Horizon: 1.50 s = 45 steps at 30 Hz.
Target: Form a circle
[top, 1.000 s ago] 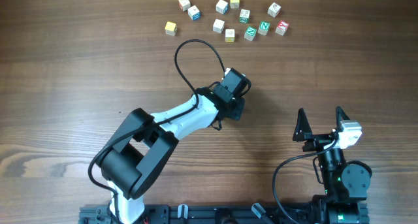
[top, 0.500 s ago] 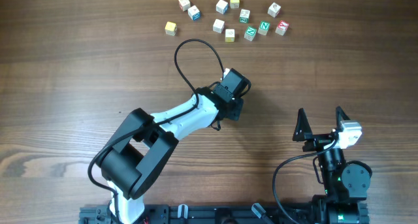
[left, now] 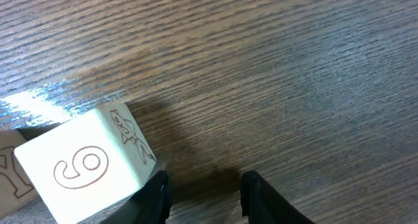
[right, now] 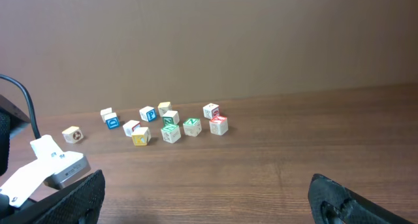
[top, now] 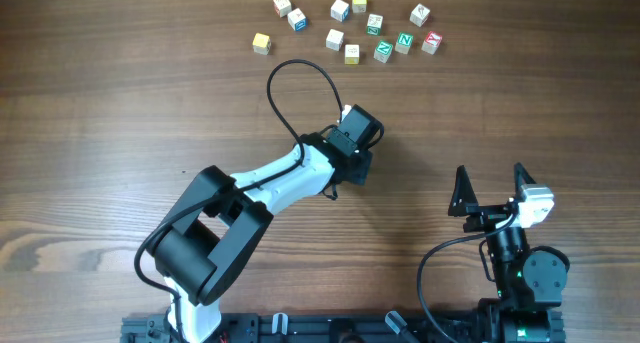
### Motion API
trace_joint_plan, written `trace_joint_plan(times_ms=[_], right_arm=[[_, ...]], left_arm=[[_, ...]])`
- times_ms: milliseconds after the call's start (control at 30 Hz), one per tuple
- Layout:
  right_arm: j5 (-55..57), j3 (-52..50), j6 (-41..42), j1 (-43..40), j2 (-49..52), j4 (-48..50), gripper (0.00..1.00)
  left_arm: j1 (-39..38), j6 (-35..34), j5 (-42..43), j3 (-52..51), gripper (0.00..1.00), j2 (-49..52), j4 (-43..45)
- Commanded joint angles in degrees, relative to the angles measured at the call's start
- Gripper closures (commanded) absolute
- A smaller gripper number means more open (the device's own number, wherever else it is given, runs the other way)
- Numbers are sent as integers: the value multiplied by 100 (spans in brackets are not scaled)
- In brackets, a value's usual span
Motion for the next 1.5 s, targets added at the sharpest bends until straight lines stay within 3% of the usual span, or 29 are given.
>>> trace_joint_plan(times_ms=[0,167,733,1300,1467], right_arm=[[98,-7,37,-33,-35,31,0],[96,-7,37,-33,-35,31,0],[96,-7,37,-33,-35,31,0],[96,-7,39,-33,-35,28,0],[96,-7,39,-33,-35,31,0]], left_arm=[[-7,31,-81,42,62,61,-94],[-9,33,-81,42,66,61,-114],[-13,9,-74,42,96,61,-118],[-13,9,-396,42,96,61,-249],[-76,35,551,42,96,59,155]])
